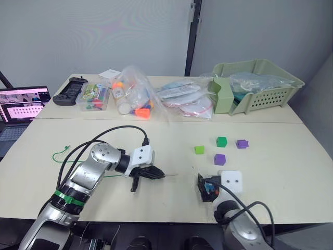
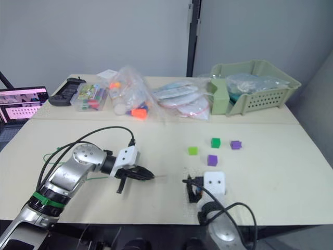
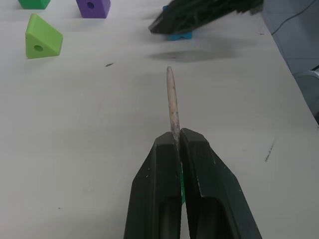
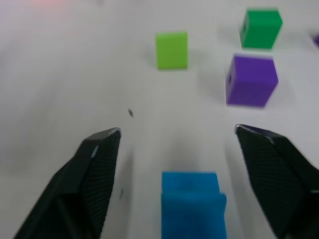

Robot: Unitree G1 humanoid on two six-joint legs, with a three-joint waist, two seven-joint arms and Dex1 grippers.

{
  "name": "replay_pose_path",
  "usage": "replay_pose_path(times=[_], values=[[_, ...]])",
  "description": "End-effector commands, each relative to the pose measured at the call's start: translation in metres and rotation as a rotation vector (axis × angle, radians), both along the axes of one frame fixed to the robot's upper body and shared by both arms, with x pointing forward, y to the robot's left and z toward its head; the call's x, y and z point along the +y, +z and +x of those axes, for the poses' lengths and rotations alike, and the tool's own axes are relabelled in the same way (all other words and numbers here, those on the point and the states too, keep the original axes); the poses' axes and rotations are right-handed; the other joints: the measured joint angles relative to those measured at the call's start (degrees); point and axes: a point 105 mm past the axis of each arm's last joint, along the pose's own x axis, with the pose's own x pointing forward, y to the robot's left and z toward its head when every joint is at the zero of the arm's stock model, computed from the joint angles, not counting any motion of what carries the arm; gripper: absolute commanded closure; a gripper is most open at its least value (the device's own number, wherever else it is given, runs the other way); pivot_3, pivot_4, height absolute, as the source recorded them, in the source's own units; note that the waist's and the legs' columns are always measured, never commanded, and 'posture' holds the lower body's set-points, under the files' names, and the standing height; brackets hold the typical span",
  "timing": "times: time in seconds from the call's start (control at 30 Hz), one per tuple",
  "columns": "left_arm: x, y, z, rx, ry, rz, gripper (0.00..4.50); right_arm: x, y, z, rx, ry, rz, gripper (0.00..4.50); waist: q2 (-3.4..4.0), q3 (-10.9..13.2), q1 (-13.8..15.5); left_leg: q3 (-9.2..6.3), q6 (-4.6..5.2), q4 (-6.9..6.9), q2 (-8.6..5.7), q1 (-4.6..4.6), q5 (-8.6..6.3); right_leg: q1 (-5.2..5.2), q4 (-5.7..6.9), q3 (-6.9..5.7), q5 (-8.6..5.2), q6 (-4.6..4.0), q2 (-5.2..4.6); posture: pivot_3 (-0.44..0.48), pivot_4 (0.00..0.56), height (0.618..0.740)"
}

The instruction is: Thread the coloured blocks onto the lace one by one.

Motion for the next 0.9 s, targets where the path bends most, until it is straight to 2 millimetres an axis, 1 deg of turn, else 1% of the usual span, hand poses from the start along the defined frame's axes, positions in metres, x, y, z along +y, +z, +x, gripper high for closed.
replay_pose_path(times=[0.03,0.07,0.1,0.13,0.17,0.2,0.23,0.3,0.37,0.47,0.57,0.7,0.77,0.9], values=[[0.000,0.008,-0.001,-0.032,-0.006,-0.008,4.50,0.002,0.034,-0.010,-0.116,0.208,-0.029,0.04,-0.02,0.01,-0.04,-0.01,0.00,0.00,-0.05,0.00,0.00,0.01,0.00,0.01,0.00,0.04,-0.07,0.000,0.150,0.740],[0.000,0.008,-0.001,-0.032,-0.005,-0.009,4.50,0.003,0.038,-0.011,-0.126,0.251,-0.037,0.04,-0.02,0.01,-0.08,-0.02,0.01,0.00,-0.15,0.02,0.00,0.03,-0.02,0.06,0.00,0.11,-0.14,0.000,0.150,0.740],[0.000,0.008,-0.001,-0.031,-0.004,-0.010,4.50,0.006,0.042,-0.015,-0.126,0.369,-0.041,0.04,-0.04,0.02,-0.13,-0.02,0.01,0.01,-0.20,0.06,0.00,0.08,-0.04,0.10,0.00,0.14,-0.15,0.000,0.150,0.740],[0.000,0.008,-0.002,-0.031,-0.002,-0.012,4.50,0.009,0.044,-0.022,-0.104,0.531,-0.053,0.04,-0.06,0.04,-0.14,-0.03,0.00,0.05,-0.27,0.13,0.00,0.16,-0.05,0.10,-0.01,0.15,-0.14,0.000,0.150,0.740],[0.000,0.008,-0.003,-0.028,0.001,-0.014,4.50,0.006,0.042,-0.027,-0.056,0.686,-0.073,0.04,-0.06,0.04,-0.19,-0.03,0.01,0.10,-0.25,0.18,0.00,0.24,-0.06,0.10,-0.01,0.15,-0.12,0.000,0.150,0.740],[0.000,0.007,-0.004,-0.026,0.002,-0.015,4.50,0.000,0.042,-0.029,-0.017,0.791,-0.089,0.04,-0.08,0.06,-0.23,-0.02,0.01,0.14,-0.27,0.24,0.01,0.32,-0.03,0.12,-0.01,0.15,-0.13,0.000,0.150,0.740],[0.000,0.007,-0.005,-0.025,0.003,-0.015,4.50,-0.007,0.041,-0.026,0.020,0.854,-0.114,0.04,-0.12,0.08,-0.25,0.00,0.01,0.18,-0.25,0.33,0.01,0.42,-0.04,0.12,0.00,0.16,-0.13,0.000,0.150,0.740],[0.001,0.006,-0.009,-0.021,0.004,-0.013,4.50,-0.023,0.038,-0.013,0.081,0.956,-0.186,0.04,-0.19,0.12,-0.43,0.09,0.01,0.18,-0.22,0.64,0.01,0.77,-0.12,0.12,-0.01,0.17,-0.09,0.000,0.150,0.740],[0.002,0.005,-0.011,-0.019,0.006,-0.012,4.50,-0.034,0.033,0.001,0.112,1.015,-0.255,0.04,-0.25,0.16,-0.42,0.17,0.01,0.15,-0.10,0.96,0.00,1.08,-0.21,0.11,-0.13,0.26,0.01,0.000,0.150,0.740],[0.003,0.006,-0.015,-0.017,0.016,-0.010,4.50,-0.045,0.014,0.016,0.156,1.087,-0.372,0.04,-0.26,0.16,-0.37,0.18,0.01,0.07,-0.02,0.98,0.00,1.07,-0.24,0.10,-0.19,0.29,0.10,0.000,0.150,0.740],[0.005,0.007,-0.018,-0.016,0.025,-0.009,4.50,-0.050,0.002,0.021,0.181,1.170,-0.437,0.04,-0.25,0.16,-0.16,0.17,0.02,0.01,-0.07,0.87,-0.01,0.95,-0.21,0.10,-0.09,0.11,0.07,0.000,0.150,0.740],[0.005,0.008,-0.021,-0.014,0.028,-0.007,4.50,-0.056,-0.011,0.031,0.192,1.215,-0.513,0.04,-0.25,0.15,-0.11,0.16,0.02,0.06,-0.12,0.58,-0.01,0.63,-0.10,0.17,-0.08,0.14,-0.10,0.000,0.150,0.740],[0.005,0.008,-0.022,-0.014,0.032,-0.007,4.50,-0.057,-0.013,0.036,0.187,1.223,-0.520,0.04,-0.25,0.16,-0.03,0.13,0.02,0.18,-0.17,0.41,-0.01,0.44,0.00,0.20,-0.05,0.19,-0.14,0.000,0.150,0.740],[0.006,0.009,-0.022,-0.014,0.041,-0.005,4.50,-0.053,-0.016,0.041,0.163,1.248,-0.523,0.04,-0.25,0.16,-0.09,0.10,0.02,0.20,-0.17,0.42,-0.01,0.43,0.02,0.21,-0.04,0.19,-0.13,0.000,0.150,0.740]])
